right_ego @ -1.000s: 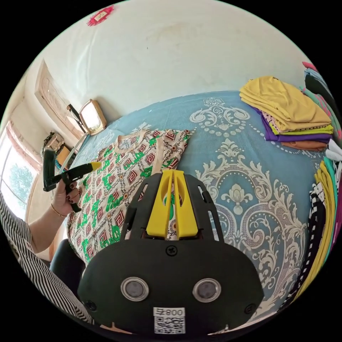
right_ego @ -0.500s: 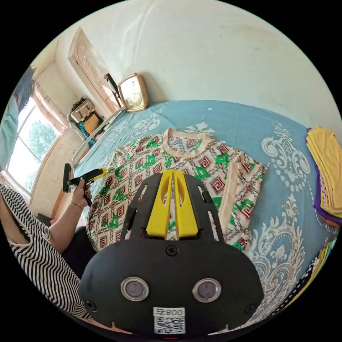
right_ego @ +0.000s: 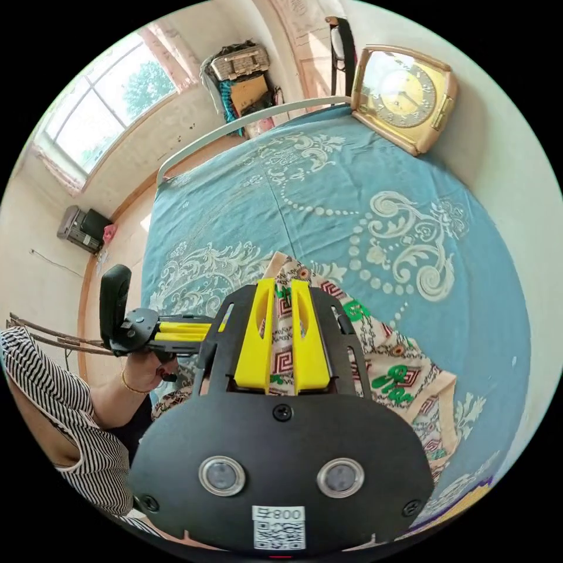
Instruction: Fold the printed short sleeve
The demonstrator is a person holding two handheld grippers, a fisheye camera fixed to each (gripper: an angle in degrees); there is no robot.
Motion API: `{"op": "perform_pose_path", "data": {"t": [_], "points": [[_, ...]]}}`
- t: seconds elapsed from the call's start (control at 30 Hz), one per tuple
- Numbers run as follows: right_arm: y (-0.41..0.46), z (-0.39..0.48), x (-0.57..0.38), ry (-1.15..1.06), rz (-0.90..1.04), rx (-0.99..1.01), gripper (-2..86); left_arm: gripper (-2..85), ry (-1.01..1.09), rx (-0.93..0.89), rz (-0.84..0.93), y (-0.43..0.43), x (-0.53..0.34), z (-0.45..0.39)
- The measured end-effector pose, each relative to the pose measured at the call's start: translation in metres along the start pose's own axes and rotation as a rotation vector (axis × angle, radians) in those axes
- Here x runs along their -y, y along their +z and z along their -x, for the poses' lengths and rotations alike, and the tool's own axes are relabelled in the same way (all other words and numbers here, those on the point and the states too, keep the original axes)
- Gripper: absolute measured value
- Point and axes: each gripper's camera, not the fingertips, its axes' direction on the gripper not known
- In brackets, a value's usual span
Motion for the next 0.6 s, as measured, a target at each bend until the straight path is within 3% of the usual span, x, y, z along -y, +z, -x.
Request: {"op": "perform_pose_path", "data": {"t": [0.27,0.6], "points": [[0.065,0.030,0.095,-0.040,0.188,-0.143,7.9,2.0,-0.023,-0.083,-0.005,-0.004,-0.011,0.038],[0.071,0.021,0.126,-0.022,0.156,-0.235,1.9,2.0,0.017,-0.045,-0.026,-0.007,-0.020,0.043]]}}
